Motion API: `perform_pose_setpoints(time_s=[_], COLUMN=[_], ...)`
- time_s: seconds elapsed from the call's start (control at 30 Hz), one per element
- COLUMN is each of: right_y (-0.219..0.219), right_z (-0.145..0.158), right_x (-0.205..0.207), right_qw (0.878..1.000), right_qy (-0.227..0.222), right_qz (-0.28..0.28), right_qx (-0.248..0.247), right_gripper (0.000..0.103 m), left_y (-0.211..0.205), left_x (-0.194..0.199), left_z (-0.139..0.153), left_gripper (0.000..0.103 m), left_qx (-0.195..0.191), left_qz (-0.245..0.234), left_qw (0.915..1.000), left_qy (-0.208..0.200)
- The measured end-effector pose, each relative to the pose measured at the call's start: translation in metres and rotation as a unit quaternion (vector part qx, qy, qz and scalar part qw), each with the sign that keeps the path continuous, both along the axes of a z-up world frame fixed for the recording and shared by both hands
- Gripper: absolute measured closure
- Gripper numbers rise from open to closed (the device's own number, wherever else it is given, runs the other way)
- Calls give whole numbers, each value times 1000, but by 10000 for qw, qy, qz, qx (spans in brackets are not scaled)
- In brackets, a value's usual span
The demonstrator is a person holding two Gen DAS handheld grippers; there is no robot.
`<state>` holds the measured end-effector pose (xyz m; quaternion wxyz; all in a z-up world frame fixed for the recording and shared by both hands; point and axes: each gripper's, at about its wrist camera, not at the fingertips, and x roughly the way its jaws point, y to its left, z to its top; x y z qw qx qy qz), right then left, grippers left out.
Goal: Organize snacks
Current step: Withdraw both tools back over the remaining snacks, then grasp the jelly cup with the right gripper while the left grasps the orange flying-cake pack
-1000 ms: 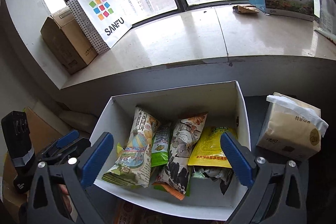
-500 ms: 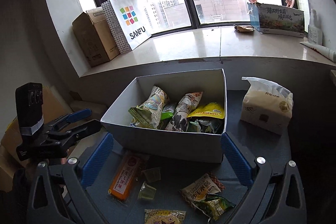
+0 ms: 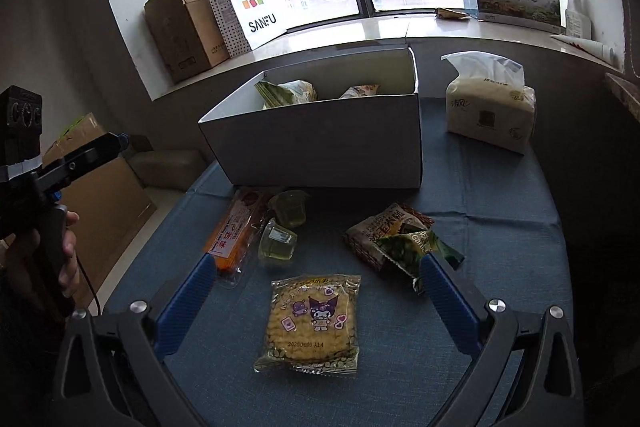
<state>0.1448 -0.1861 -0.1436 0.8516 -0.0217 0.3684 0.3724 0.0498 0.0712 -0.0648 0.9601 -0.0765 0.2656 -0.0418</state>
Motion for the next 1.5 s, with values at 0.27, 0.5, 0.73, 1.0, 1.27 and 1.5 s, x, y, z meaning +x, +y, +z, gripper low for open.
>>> perform_pose_setpoints(time_s=[0.27,0.5,0.73,1.0,1.27,1.5], right_y=[74,113,119,92,31,-9], right_z=[-32,-65,-76,-52,-30,-22], right_x=[15,47,43,27,12,7], right_qw=[9948,9898,9889,9918,9957,9979], right_qy=[160,516,500,229,252,317], right_qz=[889,882,948,984,490,103], right_qx=[-472,-997,-1032,-782,-747,-551], right_gripper=[0,37,69,70,70,70], left_y=[13,24,26,9,-14,-28], left_x=[-19,-21,-14,14,73,103], left_z=[-21,-37,-50,-75,-124,-148], left_gripper=[0,0,0,0,0,0], left_qx=[199,8,-87,146,-135,228], left_qz=[353,473,518,506,547,1030], left_qw=[9990,9982,9969,9927,9792,9668], left_qy=[180,362,582,1086,1947,2327])
